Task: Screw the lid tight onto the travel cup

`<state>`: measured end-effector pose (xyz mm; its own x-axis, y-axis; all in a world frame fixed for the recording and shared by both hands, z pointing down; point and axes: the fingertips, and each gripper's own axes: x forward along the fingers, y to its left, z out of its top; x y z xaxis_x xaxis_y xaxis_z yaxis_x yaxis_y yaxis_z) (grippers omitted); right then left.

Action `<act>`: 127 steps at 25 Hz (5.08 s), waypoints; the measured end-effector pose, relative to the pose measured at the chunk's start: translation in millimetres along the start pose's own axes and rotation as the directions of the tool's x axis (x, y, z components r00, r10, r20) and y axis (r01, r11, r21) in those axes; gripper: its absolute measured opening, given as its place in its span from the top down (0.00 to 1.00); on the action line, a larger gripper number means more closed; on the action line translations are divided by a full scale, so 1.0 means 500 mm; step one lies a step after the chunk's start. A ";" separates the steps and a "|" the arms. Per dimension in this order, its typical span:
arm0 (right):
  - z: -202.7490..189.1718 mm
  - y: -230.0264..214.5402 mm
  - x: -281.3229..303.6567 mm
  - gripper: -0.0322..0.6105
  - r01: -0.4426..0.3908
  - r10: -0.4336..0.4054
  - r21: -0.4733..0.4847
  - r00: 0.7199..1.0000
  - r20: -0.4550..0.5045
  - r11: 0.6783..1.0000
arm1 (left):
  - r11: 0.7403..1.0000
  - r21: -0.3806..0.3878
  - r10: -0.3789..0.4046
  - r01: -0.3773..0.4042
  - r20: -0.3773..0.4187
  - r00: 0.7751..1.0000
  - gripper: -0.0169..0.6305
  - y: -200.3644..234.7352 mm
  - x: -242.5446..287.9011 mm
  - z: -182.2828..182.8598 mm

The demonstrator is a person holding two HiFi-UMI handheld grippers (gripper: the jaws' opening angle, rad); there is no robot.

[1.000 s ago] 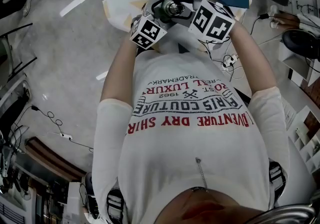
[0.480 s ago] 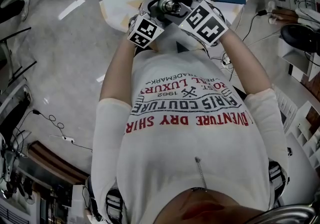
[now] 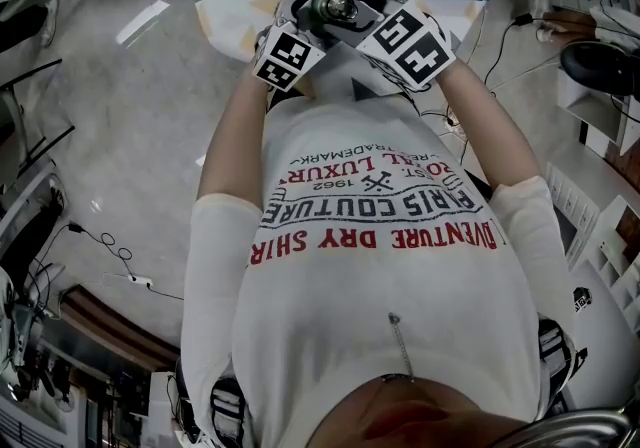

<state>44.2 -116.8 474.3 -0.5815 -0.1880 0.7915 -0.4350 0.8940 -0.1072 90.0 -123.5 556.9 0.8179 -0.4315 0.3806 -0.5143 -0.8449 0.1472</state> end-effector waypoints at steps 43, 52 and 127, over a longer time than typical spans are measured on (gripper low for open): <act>-0.002 -0.005 -0.015 0.58 0.096 -0.098 0.022 0.981 0.164 0.995 | 0.999 -0.017 -0.034 0.034 -0.005 0.999 0.36 0.002 -0.001 0.009; -0.011 0.006 -0.050 0.52 -0.117 0.142 -0.343 0.989 0.048 0.932 | 0.999 -0.017 -0.036 0.036 -0.011 0.999 0.36 -0.001 -0.001 0.008; -0.029 0.012 -0.004 0.59 -0.412 0.266 -0.617 0.910 -0.318 0.671 | 0.999 -0.010 -0.032 0.031 -0.047 0.998 0.35 0.003 0.009 -0.020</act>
<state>52.9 -105.1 480.7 -0.4258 0.1958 0.8834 0.3715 0.9281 -0.0266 90.2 -123.6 568.0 0.8207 -0.3894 0.4181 -0.4912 -0.8546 0.1683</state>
